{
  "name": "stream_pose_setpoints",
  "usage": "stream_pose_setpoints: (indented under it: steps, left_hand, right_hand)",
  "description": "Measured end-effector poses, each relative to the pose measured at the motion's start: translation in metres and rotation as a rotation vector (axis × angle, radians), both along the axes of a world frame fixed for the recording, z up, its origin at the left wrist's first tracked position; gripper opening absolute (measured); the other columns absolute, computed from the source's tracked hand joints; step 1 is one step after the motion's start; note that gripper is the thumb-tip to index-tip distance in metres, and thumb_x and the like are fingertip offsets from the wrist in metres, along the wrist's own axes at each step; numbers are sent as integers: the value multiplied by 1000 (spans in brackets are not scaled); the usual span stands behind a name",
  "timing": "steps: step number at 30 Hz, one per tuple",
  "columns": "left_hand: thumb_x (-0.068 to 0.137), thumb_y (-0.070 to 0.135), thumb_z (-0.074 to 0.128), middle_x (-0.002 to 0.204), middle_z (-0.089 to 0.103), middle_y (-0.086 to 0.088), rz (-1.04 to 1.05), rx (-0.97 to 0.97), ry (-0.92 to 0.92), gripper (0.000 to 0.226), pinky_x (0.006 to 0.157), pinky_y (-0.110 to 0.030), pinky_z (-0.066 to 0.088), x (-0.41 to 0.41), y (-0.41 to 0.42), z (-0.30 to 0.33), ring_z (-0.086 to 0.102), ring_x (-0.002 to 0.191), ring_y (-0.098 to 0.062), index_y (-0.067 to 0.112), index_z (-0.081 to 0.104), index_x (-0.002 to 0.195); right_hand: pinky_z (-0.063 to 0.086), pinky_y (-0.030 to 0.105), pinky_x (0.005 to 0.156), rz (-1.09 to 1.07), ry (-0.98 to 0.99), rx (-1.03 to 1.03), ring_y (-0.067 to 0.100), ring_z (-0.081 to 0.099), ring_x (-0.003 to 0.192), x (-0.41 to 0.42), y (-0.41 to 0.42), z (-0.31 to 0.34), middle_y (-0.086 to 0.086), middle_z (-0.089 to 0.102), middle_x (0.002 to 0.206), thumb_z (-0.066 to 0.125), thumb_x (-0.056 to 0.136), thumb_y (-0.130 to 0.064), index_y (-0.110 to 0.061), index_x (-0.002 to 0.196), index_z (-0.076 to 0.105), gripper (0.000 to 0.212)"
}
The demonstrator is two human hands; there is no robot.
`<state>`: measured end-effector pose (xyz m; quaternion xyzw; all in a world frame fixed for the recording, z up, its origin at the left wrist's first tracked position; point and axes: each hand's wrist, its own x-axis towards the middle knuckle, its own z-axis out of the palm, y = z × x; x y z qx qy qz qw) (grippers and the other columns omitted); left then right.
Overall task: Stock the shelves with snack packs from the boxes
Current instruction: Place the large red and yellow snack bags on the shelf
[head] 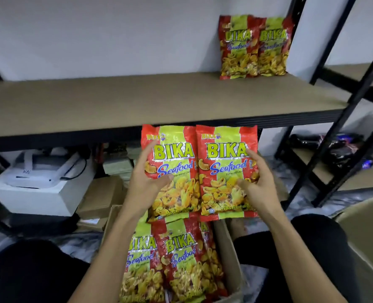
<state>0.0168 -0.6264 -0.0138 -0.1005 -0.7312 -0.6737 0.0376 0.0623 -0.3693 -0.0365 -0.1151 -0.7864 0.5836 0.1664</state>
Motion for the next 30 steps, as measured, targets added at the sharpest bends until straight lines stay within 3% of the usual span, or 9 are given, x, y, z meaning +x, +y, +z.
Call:
stream_pose_setpoints:
  steps: [5,7,10,13,17,18,22,25,30]
  left_hand:
    - [76,11,80,133,55,11,11,68,81,61,100,-38,49,-26,45,42,50,126,-14,53,58,115]
    - [77,15,79,123,58,20,2,72,127,48,106,-38,43,-39,67,59,51,122,-7,45,63,112]
    - [80,13,77,111,62,27,-9,110,233,33,106,-36,42,-67,103,90,54,109,10,33,68,105]
    - [85,10,71,98,64,27,16,132,274,20,106,-37,43,-99,143,123,54,97,17,29,70,91]
    - [87,9,69,95,62,32,-7,85,325,23,95,-52,48,-139,188,139,64,101,-27,32,70,89]
    - [87,8,69,95,61,33,-13,75,326,23,92,-50,50,-148,197,137,64,99,-31,31,71,91]
    - [87,7,68,100,63,24,2,99,342,20,60,-7,45,-183,232,126,61,73,5,26,70,93]
    - [83,13,74,96,64,21,36,147,332,19,67,-4,42,-214,258,119,60,89,6,30,68,90]
    - [72,25,84,98,66,11,12,111,355,36,66,-13,48,-267,299,120,61,76,-2,20,67,104]
  right_hand:
    - [52,55,92,-104,118,-28,-4,63,95,-11,37,40,-11,48,143,61,78,9,-43,136,45,80]
    - [51,56,94,-149,159,-20,11,62,109,-19,53,56,-16,54,136,61,73,1,-52,133,45,81]
    - [49,51,99,-223,227,9,4,56,111,-41,82,87,-38,45,128,61,78,6,-46,138,42,82]
    - [59,38,75,-287,299,20,14,62,98,-69,118,119,-16,46,142,57,78,9,-40,142,40,82]
    - [56,35,56,-341,266,131,15,61,64,-108,157,141,1,51,140,54,79,8,-35,142,42,77]
    - [55,34,55,-351,252,161,15,61,64,-118,165,143,1,50,141,53,80,7,-35,142,41,76]
    - [50,28,51,-405,203,184,14,60,66,-159,200,146,6,57,127,53,83,-3,-34,142,42,68]
    - [55,35,68,-496,160,280,25,64,75,-183,225,147,8,59,107,55,87,-17,-33,141,46,57]
    - [35,28,78,-488,166,516,16,45,84,-235,267,148,7,45,105,48,86,-36,-29,140,47,54]
